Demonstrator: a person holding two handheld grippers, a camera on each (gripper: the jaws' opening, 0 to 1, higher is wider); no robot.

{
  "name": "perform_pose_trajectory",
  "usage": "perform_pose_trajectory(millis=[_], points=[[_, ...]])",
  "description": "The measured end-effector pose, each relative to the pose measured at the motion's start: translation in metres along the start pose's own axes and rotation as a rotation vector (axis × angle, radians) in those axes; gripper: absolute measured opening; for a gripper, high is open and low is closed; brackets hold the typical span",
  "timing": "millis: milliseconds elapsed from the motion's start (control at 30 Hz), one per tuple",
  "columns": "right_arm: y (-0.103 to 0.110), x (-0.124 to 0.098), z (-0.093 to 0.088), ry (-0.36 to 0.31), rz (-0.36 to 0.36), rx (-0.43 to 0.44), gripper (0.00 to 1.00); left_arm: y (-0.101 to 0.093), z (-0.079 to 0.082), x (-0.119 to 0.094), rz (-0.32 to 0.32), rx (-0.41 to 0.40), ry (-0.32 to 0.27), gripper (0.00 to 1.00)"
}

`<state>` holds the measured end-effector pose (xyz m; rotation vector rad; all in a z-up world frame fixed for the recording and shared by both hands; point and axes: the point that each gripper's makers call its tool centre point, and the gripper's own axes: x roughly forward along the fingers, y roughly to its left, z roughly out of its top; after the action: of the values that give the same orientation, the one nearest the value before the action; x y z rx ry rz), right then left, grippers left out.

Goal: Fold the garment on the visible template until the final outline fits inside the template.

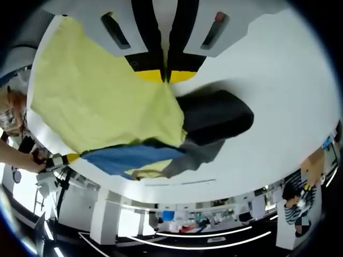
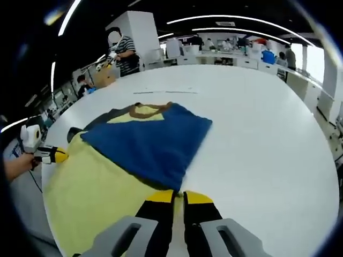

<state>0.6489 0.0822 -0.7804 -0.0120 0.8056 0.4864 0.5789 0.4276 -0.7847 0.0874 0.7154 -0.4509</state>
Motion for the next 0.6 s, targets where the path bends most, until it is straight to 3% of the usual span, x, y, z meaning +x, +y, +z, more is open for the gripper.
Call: perform_pose_trajectory(millis=[267,600], points=[[0.0019,0.0061,-0.0036,0.010,-0.002,0.017,0.02,-0.0011,0.0008,-0.0005,-0.002,-0.005,-0.003,0.00],[-0.0037,0.0028,-0.0059,0.031,-0.099,-0.084,0.00,-0.0042,-0.0001,-0.0009,-0.009,-0.004,0.001,0.00]])
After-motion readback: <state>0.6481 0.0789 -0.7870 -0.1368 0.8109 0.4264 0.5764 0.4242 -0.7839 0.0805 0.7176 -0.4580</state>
